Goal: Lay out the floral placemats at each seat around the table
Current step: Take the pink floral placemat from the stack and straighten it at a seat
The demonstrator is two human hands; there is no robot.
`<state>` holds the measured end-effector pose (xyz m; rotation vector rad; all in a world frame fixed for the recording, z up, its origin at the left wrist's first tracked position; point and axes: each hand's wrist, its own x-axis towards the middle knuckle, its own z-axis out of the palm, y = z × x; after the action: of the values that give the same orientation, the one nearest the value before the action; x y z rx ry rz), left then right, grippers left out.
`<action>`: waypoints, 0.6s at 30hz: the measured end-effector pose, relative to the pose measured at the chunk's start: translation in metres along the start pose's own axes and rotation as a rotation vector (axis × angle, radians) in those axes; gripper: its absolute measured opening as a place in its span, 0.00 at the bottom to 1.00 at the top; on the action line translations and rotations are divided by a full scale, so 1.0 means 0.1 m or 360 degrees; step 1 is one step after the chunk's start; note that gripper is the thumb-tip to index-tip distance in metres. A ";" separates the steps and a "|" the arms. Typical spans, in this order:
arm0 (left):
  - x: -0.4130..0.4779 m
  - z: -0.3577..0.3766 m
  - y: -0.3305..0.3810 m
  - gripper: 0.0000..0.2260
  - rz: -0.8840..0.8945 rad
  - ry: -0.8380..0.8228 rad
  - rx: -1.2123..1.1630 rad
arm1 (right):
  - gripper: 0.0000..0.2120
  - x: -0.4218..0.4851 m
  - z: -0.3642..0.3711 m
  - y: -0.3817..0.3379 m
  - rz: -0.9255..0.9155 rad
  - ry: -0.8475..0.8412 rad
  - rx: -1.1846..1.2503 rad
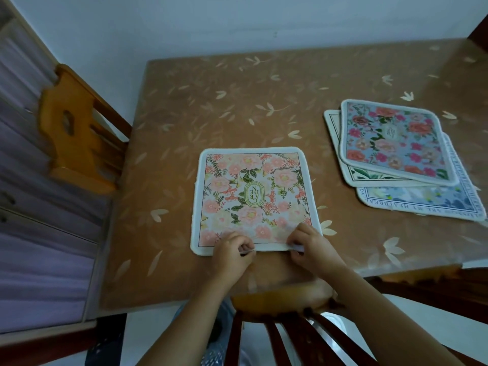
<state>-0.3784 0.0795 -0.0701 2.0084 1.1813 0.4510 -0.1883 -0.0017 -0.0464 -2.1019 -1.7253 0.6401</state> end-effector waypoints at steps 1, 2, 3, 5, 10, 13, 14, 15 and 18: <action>0.00 -0.01 0.00 0.06 0.0022 -0.0011 0.0013 | 0.06 -0.01 -0.01 0.02 0.0021 -0.0001 -0.0002; -0.01 -0.02 -0.01 0.06 0.0049 -0.0019 0.0033 | 0.06 -0.02 -0.01 0.02 0.0036 -0.0008 0.0002; -0.01 -0.04 -0.02 0.06 0.0078 -0.0022 0.0055 | 0.05 -0.02 -0.01 0.02 0.0048 -0.0017 0.0014; -0.03 -0.10 -0.05 0.06 0.0146 0.0000 0.0119 | 0.05 -0.02 0.03 -0.05 0.0061 -0.0043 0.0045; -0.20 -0.23 -0.20 0.08 0.0312 0.0033 0.0577 | 0.04 -0.01 0.26 -0.37 0.0058 -0.0167 0.0109; -0.28 -0.16 -0.14 0.11 0.0365 0.0010 0.0593 | 0.04 -0.01 0.33 -0.49 0.0079 -0.0137 0.0182; -0.29 -0.12 -0.09 0.10 0.0391 0.0016 0.0589 | 0.04 -0.01 0.33 -0.49 0.0074 -0.0133 0.0197; -0.28 -0.08 -0.04 0.09 0.0411 0.0020 0.0569 | 0.04 -0.02 0.32 -0.49 0.0058 -0.0132 0.0211; -0.26 0.03 0.08 0.04 0.0412 -0.0009 0.0453 | 0.04 -0.08 0.30 -0.43 -0.0059 -0.0133 0.0163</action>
<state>-0.3850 0.0533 -0.0643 2.4221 1.0309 0.4215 -0.2412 -0.0015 -0.0474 -1.9951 -1.7326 0.7984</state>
